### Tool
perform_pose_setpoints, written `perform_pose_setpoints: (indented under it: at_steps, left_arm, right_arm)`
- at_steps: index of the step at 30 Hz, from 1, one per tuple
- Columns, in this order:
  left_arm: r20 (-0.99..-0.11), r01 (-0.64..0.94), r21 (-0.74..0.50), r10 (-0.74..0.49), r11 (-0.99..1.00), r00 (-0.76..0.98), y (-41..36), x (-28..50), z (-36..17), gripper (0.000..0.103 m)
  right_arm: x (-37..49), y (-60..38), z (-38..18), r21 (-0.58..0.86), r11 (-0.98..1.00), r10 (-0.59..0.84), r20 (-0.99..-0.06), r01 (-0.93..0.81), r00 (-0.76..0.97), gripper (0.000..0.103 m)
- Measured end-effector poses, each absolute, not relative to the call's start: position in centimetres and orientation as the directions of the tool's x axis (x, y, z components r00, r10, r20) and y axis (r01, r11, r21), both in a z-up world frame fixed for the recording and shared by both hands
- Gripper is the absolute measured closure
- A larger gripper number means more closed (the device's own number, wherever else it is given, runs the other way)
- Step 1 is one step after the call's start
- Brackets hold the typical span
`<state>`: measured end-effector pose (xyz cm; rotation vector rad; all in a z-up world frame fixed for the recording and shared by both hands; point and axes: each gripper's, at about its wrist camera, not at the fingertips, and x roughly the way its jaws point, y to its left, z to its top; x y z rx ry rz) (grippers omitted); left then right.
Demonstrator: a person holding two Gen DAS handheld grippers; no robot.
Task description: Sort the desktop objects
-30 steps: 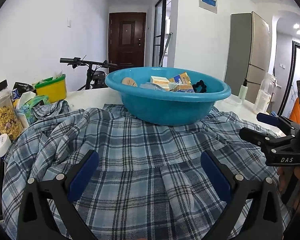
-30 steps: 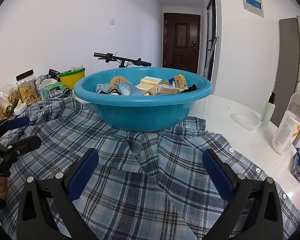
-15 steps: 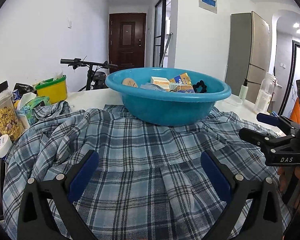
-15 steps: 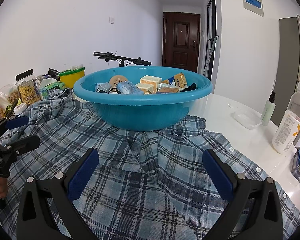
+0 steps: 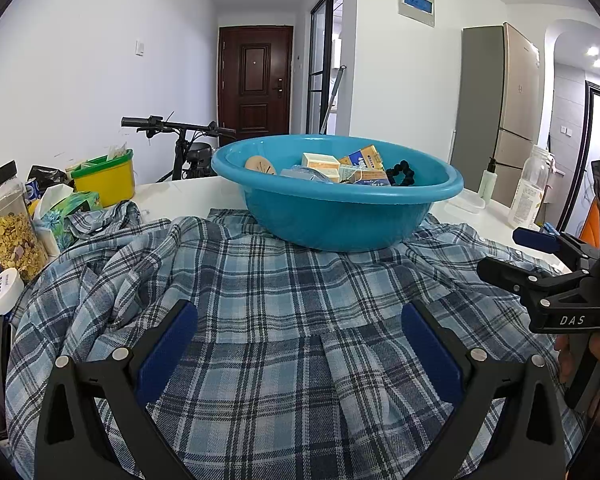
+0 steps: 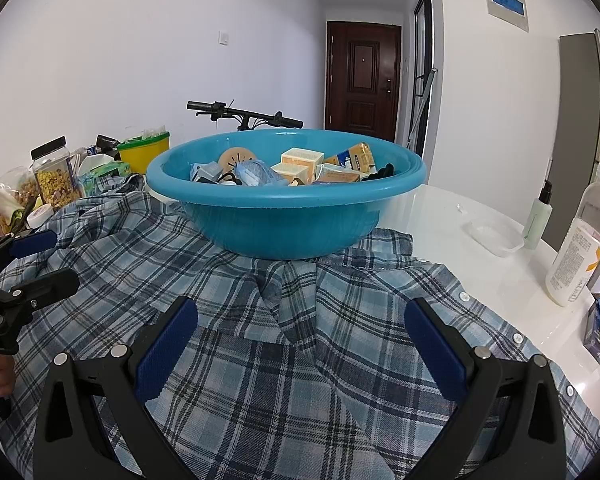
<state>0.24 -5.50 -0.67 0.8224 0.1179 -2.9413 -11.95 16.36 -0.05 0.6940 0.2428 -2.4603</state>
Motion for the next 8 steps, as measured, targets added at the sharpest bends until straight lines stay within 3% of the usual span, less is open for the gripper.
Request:
perform_pose_setpoints:
  at_steps: [8]
  left_arm:
    - [-0.498, 0.103, -0.058, -0.061, -0.993, -0.865, -5.73, 0.74, -0.44, 0.0]
  right_arm:
    - [-11.88, 16.37, -0.13, -0.02, -0.823, -0.473, -0.529, 0.567, -0.704, 0.0]
